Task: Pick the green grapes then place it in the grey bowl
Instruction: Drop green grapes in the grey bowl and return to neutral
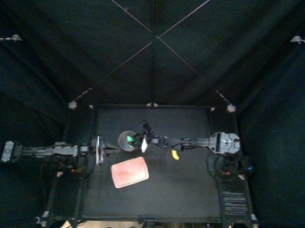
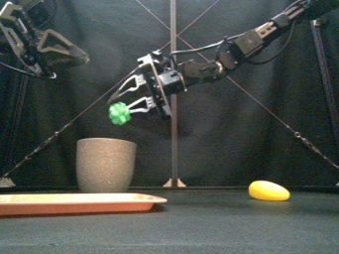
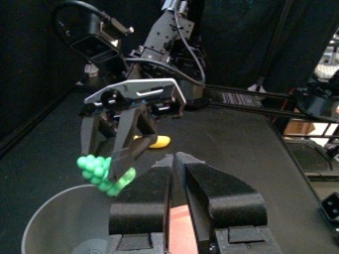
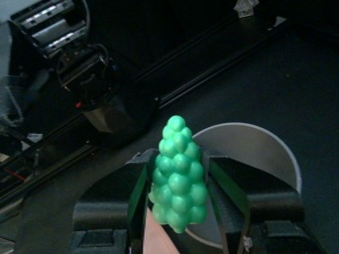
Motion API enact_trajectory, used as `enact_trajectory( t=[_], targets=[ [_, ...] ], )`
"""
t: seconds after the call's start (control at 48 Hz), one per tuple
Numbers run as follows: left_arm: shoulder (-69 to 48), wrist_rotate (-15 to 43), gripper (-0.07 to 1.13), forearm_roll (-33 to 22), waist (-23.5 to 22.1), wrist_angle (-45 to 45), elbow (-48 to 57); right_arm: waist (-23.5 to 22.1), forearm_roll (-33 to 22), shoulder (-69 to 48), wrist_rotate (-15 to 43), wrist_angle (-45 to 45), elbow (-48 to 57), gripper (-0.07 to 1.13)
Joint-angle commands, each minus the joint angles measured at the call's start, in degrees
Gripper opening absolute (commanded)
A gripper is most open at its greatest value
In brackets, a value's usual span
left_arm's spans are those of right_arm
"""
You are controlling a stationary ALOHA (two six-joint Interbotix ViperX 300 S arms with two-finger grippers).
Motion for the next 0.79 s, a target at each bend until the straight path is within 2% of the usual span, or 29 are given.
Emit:
enact_trajectory(
  t=[0.021,0.271,0.542,0.792],
  targets=[
    [0.26,0.09,0.54,-0.26,0.0,-0.18,-0.7,-0.62,-0.97,-0.44,-0.26,1.76,-2.02,0.74],
    [0.26,0.09,0.54,-0.26,0.0,-0.18,-0.62,-1.67,-1.23,0.18,-0.44,3.52,-2.37,0.86],
    [0.26,0.0,0.54,-0.53,0.09,-0.18,-0.35,-1.85,-1.49,-1.49,-0.53,4.75,-2.11,0.88],
    [0.26,0.09,0.54,-0.62,0.09,-0.18,-0.09,-1.41,-10.46,-11.6,-0.97,6.15,3.34,0.88]
  ],
)
